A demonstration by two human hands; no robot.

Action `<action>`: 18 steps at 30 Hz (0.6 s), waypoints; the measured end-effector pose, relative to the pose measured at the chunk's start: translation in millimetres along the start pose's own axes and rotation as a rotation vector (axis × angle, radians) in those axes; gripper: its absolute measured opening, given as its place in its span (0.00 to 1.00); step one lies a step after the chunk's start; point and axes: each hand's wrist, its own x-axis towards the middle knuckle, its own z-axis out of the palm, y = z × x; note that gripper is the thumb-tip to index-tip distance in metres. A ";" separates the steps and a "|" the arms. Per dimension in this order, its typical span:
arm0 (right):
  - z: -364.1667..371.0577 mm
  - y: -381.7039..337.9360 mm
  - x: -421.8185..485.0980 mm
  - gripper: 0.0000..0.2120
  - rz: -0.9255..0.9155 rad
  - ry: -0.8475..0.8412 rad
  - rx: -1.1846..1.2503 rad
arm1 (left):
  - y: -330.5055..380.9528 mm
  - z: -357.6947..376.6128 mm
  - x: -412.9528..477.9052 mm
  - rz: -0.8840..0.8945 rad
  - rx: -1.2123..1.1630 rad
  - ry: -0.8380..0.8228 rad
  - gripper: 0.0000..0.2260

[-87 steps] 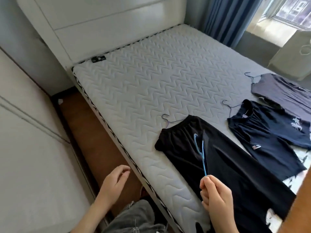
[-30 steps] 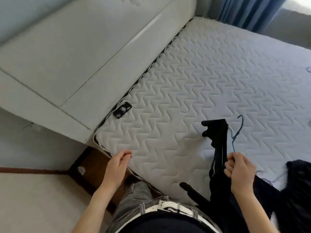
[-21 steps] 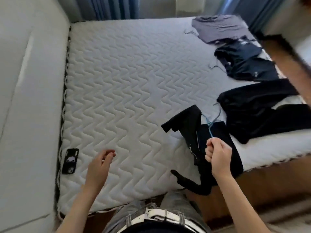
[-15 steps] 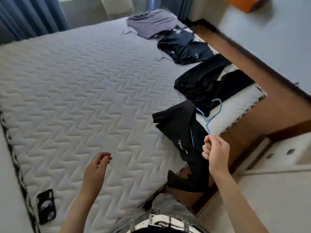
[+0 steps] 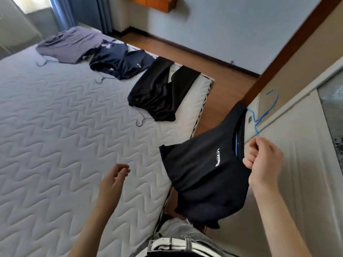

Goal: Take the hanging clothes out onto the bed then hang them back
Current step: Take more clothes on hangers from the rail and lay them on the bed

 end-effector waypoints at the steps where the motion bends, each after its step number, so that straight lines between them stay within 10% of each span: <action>1: 1.5 -3.8 1.8 0.14 -0.013 -0.005 0.006 | 3.0 1.7 3.1 0.005 -0.004 -0.004 0.07; 18: 221.7 163.0 14.2 0.15 0.157 -0.365 -0.088 | -106.5 -21.3 82.7 -0.183 0.162 0.219 0.16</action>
